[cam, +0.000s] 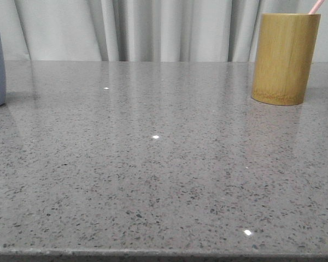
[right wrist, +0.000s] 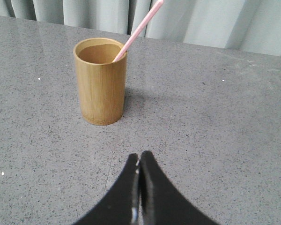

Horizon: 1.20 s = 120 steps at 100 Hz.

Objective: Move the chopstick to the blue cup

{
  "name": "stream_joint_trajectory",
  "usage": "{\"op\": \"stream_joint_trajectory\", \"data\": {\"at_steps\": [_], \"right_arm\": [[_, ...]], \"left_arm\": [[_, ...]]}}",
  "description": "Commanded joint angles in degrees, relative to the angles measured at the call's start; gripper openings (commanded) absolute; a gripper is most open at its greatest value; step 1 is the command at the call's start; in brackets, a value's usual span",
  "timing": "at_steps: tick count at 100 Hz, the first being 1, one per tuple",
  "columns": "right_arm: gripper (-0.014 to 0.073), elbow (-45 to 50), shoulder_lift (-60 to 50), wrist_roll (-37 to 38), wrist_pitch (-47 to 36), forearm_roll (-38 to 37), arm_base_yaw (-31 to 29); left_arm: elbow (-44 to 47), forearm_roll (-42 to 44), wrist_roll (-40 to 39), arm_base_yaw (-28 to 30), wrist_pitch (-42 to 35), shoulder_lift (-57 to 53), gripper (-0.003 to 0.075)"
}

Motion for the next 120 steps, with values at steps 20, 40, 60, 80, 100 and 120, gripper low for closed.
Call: {"op": "stream_joint_trajectory", "data": {"at_steps": [20,40,60,80,100,120], "right_arm": [[-0.0067,-0.89,0.38,-0.33,-4.36,-0.3,-0.05],[-0.0067,0.86,-1.52,-0.33,-7.97,-0.3,-0.05],[-0.0067,6.01,-4.09,-0.33,-14.06,-0.3,-0.05],[-0.0067,7.17,-4.09,-0.33,-13.14,-0.3,-0.05],[-0.0067,7.17,-4.09,-0.33,-13.14,-0.3,-0.05],[-0.0067,7.17,-4.09,-0.33,-13.14,-0.3,-0.05]], "left_arm": [[6.25,-0.66,-0.25,0.14,-4.57,-11.1,-0.0019],[10.67,-0.8,-0.25,0.14,-4.55,-17.71,-0.0019],[12.82,-0.8,-0.25,0.14,-4.54,-18.4,-0.0019],[13.36,-0.8,-0.25,0.14,-4.54,-18.4,-0.0019],[13.4,-0.8,-0.25,0.14,-4.54,-18.4,-0.0019],[13.4,-0.8,-0.25,0.14,-4.54,-18.4,-0.0019]]}}
